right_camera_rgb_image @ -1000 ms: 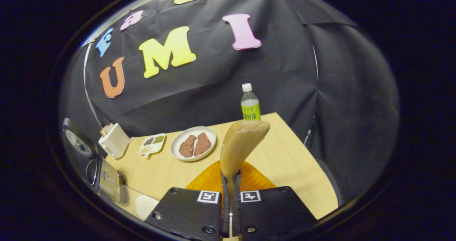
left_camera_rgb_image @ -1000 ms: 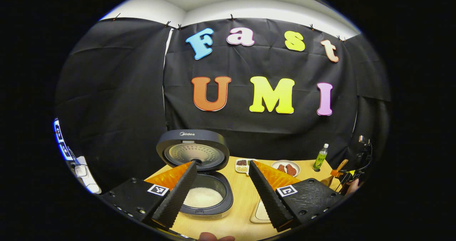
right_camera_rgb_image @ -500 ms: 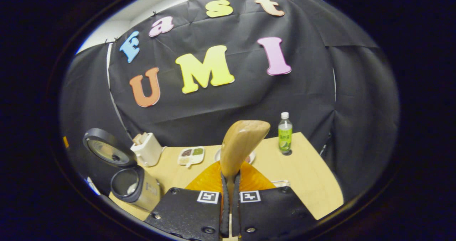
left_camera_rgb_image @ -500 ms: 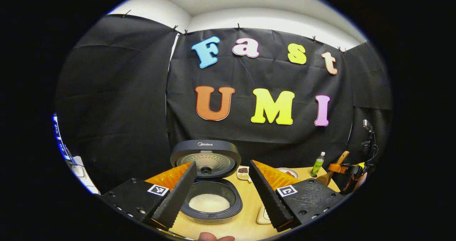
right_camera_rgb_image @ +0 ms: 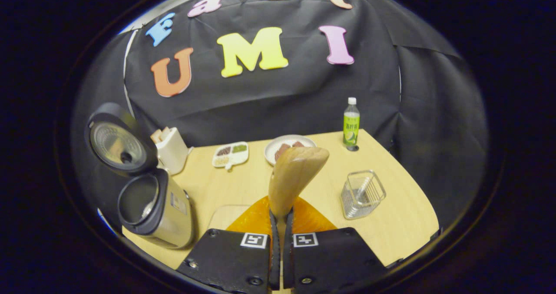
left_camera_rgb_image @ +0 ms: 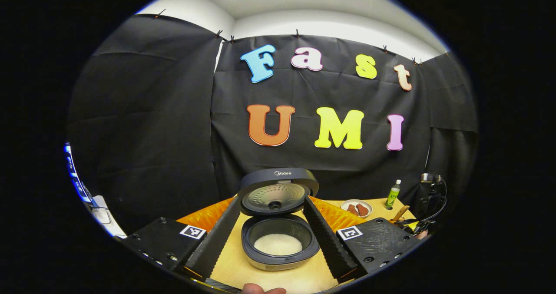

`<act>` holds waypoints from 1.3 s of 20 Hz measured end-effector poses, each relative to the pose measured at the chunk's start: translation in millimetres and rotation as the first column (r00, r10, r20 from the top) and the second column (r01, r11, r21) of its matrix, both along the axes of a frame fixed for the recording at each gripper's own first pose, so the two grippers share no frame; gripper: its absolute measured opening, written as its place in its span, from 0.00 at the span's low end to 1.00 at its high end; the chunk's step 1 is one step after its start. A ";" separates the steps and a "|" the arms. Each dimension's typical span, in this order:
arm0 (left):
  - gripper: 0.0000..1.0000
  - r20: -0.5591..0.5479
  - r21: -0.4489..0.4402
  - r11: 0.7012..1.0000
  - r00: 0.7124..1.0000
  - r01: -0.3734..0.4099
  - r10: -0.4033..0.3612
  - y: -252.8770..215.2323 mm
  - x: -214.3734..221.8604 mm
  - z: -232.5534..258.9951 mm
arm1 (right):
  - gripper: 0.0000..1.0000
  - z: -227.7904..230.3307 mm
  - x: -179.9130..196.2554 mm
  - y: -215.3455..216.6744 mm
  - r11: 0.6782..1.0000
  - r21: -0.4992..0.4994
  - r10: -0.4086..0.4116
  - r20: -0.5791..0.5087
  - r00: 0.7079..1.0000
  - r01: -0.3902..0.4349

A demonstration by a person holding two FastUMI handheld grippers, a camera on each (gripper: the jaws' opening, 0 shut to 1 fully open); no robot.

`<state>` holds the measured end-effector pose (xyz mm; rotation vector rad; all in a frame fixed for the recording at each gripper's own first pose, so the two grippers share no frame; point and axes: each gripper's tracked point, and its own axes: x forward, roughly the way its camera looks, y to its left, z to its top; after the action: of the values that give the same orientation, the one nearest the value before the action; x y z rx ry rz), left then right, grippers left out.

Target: Close the left gripper, press the button to open the rice cooker; take a wooden spoon from the chopstick holder with the right hand, scoop a spoonful of rice and pour it into the rice cooker, then put the wooden spoon back into the chopstick holder.

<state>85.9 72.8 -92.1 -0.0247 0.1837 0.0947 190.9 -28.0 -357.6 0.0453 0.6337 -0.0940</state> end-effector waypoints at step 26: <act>0.95 -0.077 0.013 0.999 0.996 -0.053 0.054 46.6 -38.3 -20.2 | 0.08 -67.1 -3.1 51.1 0.780 0.569 -0.194 -0.174 0.965 0.260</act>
<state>47.6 119.4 -112.3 -0.0147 0.2595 0.1500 187.8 23.1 -424.7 0.7311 0.7444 -0.1315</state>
